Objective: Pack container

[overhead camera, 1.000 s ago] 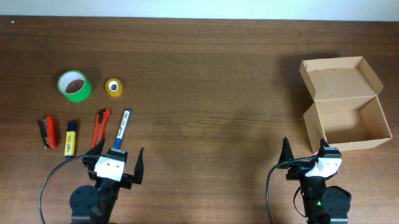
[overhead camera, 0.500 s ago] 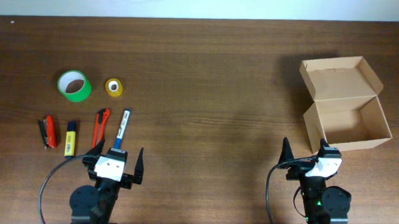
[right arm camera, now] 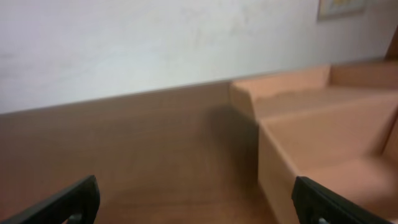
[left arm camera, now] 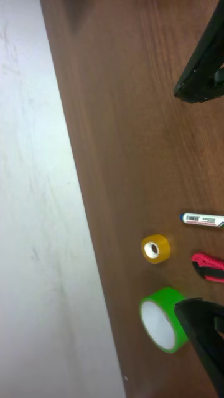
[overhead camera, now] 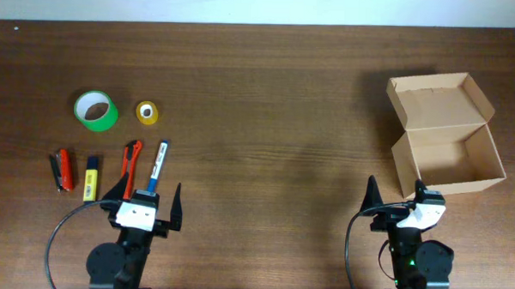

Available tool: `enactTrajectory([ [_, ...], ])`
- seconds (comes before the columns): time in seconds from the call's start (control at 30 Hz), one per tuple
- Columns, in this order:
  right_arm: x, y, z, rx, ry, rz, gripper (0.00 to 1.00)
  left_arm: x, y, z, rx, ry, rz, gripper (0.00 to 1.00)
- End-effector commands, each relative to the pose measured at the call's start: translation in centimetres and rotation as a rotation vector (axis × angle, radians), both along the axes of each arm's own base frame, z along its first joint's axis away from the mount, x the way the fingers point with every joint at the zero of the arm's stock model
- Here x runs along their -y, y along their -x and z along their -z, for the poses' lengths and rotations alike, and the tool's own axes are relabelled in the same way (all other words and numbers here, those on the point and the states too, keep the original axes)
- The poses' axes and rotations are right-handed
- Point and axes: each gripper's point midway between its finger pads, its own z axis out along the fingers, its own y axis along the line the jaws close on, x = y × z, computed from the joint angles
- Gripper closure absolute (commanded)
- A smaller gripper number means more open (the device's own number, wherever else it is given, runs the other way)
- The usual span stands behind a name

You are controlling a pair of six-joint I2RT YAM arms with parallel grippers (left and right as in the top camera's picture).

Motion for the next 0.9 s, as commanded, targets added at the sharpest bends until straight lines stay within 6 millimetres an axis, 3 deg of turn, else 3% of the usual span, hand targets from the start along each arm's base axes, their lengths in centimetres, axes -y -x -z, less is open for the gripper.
enactTrajectory([
  [0.0, -0.5, 0.4, -1.4, -0.001, -0.063, -0.019, 0.01, -0.9, -0.1, -3.0, 0.020, 0.050, -0.059, 0.00],
  [0.17, 0.6, 1.6, -3.4, -0.109, -0.051, 0.043, 0.01, -2.3, -1.7, -7.9, -0.019, 0.029, -0.143, 0.00],
  [0.3, 1.2, 1.6, -5.8, -0.243, -0.034, 0.079, 0.01, -2.3, -5.6, -11.8, -0.097, -0.012, -0.138, 0.00],
  [0.47, 1.4, -0.8, -11.9, -0.364, 0.013, 0.082, 0.01, -2.3, -11.2, -16.3, -0.239, -0.104, -0.117, 0.01],
  [0.6, 1.5, -3.0, -18.0, -0.417, 0.120, 0.044, 0.01, -2.8, -15.2, -19.1, -0.337, -0.146, -0.063, 0.00],
  [0.73, 1.3, -4.3, -23.0, -0.440, 0.178, 0.014, 0.01, -4.3, -17.8, -21.3, -0.374, -0.100, 0.025, 0.01],
  [0.87, 1.4, -5.5, -25.6, -0.449, 0.181, 0.012, 0.01, -6.9, -19.1, -21.9, -0.400, 0.010, 0.094, 0.00],
])
